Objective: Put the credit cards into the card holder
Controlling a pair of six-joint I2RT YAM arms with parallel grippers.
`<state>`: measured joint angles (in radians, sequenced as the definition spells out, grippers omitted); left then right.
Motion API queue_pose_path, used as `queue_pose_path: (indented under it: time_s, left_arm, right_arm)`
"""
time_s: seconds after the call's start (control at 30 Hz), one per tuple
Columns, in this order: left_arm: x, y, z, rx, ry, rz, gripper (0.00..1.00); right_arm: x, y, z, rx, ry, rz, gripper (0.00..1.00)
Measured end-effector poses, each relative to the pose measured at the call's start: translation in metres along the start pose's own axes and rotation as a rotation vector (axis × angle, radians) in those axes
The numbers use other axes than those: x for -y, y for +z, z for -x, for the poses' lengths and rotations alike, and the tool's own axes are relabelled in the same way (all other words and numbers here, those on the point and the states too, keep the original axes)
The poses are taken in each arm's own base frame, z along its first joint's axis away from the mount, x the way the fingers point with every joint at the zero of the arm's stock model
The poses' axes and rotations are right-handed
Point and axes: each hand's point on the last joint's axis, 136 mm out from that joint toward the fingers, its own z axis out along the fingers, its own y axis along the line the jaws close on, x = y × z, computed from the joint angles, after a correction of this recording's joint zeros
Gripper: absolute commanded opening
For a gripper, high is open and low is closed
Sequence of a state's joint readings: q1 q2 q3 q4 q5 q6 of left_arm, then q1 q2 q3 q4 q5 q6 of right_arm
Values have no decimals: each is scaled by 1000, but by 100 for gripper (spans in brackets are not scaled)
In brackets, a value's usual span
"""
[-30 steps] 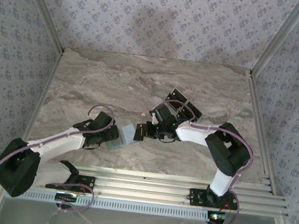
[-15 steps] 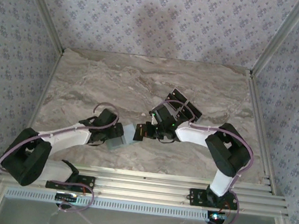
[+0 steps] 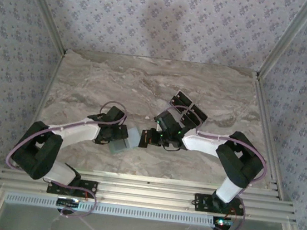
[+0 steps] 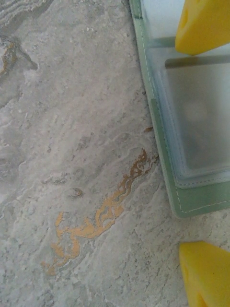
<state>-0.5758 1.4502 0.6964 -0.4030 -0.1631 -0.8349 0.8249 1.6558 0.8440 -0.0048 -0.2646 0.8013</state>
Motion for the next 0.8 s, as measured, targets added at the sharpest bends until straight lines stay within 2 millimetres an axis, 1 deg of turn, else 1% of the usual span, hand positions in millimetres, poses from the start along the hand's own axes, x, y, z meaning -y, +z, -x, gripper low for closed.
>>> queue_pose_path:
  time_s: [0.33,0.43,0.47,0.53,0.6,0.67,0.8]
  left_arm:
    - [6,1,3,-34,2,9,100]
    - [12,1,7,-25,4,-10,100]
    - [18,1,10,-16,3,-32,100]
    - [38,0,24,24,5,-104,100]
    - [58,-5,40,67,0,-175,100]
    - [74,-13,53,101,-1,-234,100]
    - [95,-24,70,142,6,-297,100]
  right_arm:
    - [-1,-6,-6,5,2,-21,0]
    - [0,-8,-6,10,4,-28,0]
    - [-1,-9,-6,11,5,-30,0]
    - [0,-12,-6,14,7,-35,0]
    - [1,-14,-6,13,8,-43,0]
    - [3,-15,-7,13,10,-52,0]
    - [4,-18,-7,15,10,-62,0]
